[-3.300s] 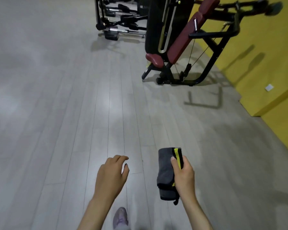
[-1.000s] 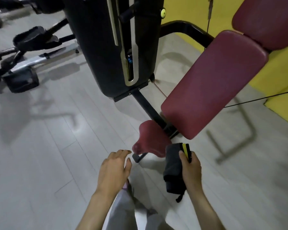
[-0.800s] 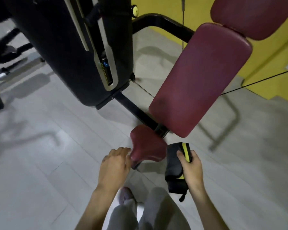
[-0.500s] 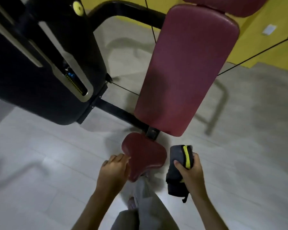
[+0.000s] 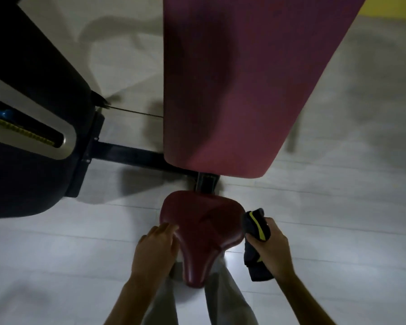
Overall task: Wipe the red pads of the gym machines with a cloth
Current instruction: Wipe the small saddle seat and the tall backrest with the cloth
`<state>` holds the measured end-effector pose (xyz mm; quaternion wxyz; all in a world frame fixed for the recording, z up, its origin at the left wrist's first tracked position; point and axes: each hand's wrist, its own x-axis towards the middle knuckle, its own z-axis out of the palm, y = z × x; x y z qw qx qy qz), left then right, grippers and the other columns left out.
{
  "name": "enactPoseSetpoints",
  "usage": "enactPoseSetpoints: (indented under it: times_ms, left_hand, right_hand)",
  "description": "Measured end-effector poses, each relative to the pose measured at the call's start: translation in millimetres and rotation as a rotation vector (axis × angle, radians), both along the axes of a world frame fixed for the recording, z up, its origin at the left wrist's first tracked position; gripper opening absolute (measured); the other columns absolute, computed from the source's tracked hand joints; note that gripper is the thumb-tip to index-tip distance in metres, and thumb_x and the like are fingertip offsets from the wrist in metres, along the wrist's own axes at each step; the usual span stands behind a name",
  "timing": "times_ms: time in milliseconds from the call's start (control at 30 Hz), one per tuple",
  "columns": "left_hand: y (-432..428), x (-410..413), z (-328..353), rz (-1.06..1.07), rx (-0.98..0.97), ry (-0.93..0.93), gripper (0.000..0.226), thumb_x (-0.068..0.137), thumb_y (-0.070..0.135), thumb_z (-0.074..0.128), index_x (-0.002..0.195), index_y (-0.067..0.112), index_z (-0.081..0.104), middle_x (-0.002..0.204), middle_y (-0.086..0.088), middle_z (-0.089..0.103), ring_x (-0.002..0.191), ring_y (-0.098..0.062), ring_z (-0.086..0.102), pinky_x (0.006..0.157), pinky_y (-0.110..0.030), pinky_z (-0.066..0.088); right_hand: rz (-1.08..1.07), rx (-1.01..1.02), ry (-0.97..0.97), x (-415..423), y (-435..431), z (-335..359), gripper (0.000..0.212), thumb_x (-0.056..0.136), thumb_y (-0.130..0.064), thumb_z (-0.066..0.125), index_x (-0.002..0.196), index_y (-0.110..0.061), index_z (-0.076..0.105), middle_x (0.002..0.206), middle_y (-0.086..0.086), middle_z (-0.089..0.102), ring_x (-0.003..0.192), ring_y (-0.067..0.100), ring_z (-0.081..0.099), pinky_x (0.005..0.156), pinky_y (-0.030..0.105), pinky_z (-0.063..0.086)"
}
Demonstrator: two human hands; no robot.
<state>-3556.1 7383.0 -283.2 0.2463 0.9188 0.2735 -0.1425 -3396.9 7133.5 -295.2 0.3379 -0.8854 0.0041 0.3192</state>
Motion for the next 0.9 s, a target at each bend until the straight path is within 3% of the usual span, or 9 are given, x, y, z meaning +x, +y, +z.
enactPoseSetpoints:
  times_ms: [133,267,333,433,533,633,767,900]
  left_hand:
    - [14.1,-10.2,-59.8,-0.082,-0.002,0.026,0.023,0.094,0.018,0.065,0.116,0.026,0.067,0.106,0.007,0.072,0.085,-0.007,0.065,0.074,-0.03,0.06]
    - [30.3,-22.6,-109.7,-0.14,0.014,0.032,0.03,0.098,0.024,0.059,0.128,0.026,0.062,0.126,0.005,0.066,0.103,-0.014,0.064,0.088,-0.036,0.058]
    - [37.9,-28.4,-129.4,-0.136,0.017,0.046,0.039,0.095,0.021,0.065,0.134,0.023,0.061,0.136,0.002,0.062,0.11,-0.018,0.063,0.093,-0.039,0.057]
    - [44.2,-38.4,-152.9,-0.114,-0.009,0.026,0.048,0.084,0.006,0.071,0.131,0.014,0.066,0.134,-0.004,0.066,0.103,-0.026,0.066,0.083,-0.046,0.059]
    - [47.2,-48.7,-166.9,-0.095,-0.049,-0.044,0.051,0.081,0.0,0.069,0.13,0.012,0.067,0.135,-0.005,0.066,0.099,-0.028,0.067,0.079,-0.048,0.06]
    - [51.6,-54.8,-172.1,-0.115,-0.07,-0.099,0.059,0.075,-0.005,0.074,0.131,0.014,0.067,0.136,-0.002,0.066,0.096,-0.027,0.068,0.076,-0.046,0.061]
    - [55.9,-55.5,-171.9,-0.105,-0.118,-0.116,0.069,0.068,-0.006,0.08,0.132,0.016,0.066,0.136,0.0,0.066,0.087,-0.022,0.069,0.07,-0.042,0.062]
    - [58.6,-51.3,-168.4,-0.108,-0.138,-0.136,0.06,0.067,-0.008,0.08,0.122,0.015,0.072,0.13,0.003,0.069,0.081,-0.021,0.068,0.066,-0.04,0.062]
  right_hand:
    - [-0.014,-0.084,-0.055,-7.7,10.8,-54.3,0.032,0.084,-0.017,0.076,0.102,-0.034,0.055,0.083,-0.011,0.068,0.074,0.006,0.065,0.066,0.034,0.055]
    - [-0.057,-0.176,-0.223,-1.6,28.9,-109.4,0.04,0.084,-0.019,0.077,0.12,-0.021,0.059,0.102,-0.004,0.066,0.085,0.017,0.063,0.077,0.037,0.054]
    - [-0.133,-0.232,-0.248,-3.6,41.8,-135.8,0.031,0.084,-0.021,0.076,0.11,-0.015,0.061,0.1,0.003,0.065,0.085,0.025,0.063,0.077,0.041,0.055]
    - [-0.182,-0.321,-0.327,-24.8,71.8,-162.4,0.028,0.087,-0.029,0.073,0.106,-0.01,0.064,0.097,0.01,0.064,0.085,0.036,0.065,0.073,0.041,0.054]
    - [-0.044,-0.399,-0.477,-36.6,92.5,-169.3,0.038,0.09,-0.035,0.073,0.118,-0.009,0.067,0.106,0.01,0.067,0.087,0.035,0.067,0.071,0.041,0.054]
    - [0.107,-0.451,-0.566,-20.3,82.3,-176.7,0.036,0.094,-0.04,0.065,0.11,-0.008,0.067,0.1,0.012,0.064,0.088,0.036,0.062,0.07,0.042,0.051]
    - [0.036,-0.475,-0.547,1.0,77.5,-185.8,0.032,0.101,-0.033,0.059,0.118,-0.006,0.062,0.127,0.016,0.055,0.117,0.037,0.054,0.096,0.051,0.046]
    - [0.154,-0.502,-0.496,-5.5,128.2,-185.8,0.029,0.102,-0.02,0.055,0.126,-0.005,0.053,0.121,0.017,0.063,0.11,0.037,0.059,0.099,0.047,0.047]
